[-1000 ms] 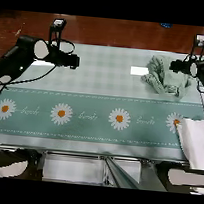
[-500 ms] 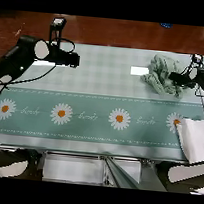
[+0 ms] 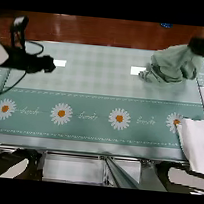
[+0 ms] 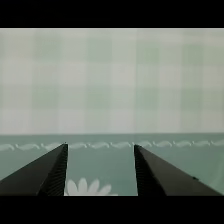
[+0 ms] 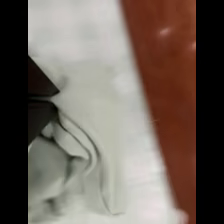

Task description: Fold the shirts.

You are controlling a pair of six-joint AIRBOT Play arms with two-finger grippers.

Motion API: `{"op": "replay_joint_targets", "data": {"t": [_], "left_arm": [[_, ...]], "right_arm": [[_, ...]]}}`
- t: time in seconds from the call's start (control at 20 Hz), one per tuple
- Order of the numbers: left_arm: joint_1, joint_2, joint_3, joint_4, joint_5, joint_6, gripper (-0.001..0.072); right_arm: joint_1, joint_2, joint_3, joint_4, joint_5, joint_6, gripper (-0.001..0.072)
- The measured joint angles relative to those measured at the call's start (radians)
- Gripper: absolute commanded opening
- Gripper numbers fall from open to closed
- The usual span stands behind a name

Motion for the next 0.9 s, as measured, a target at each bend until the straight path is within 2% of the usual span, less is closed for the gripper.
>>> {"op": "replay_joint_targets", "data": {"t": [0.15,0.3,0.6,0.9], "left_arm": [[-0.024,0.151,-0.195,-0.084,0.025,0.0,0.0508],[-0.043,0.242,-0.291,-0.135,0.041,-0.001,0.0507],[-0.054,0.296,-0.34,-0.185,0.07,-0.003,0.0507],[-0.051,0.304,-0.344,-0.197,0.097,0.016,0.0507]], "right_arm": [[0.0,0.129,0.111,0.08,0.039,-0.056,0.0019],[0.0,0.23,0.232,0.161,0.076,-0.108,0.0019],[0.0,0.331,0.439,0.365,0.195,-0.193,0.0019],[0.058,0.365,0.447,0.566,0.349,-0.249,0.0019]]}}
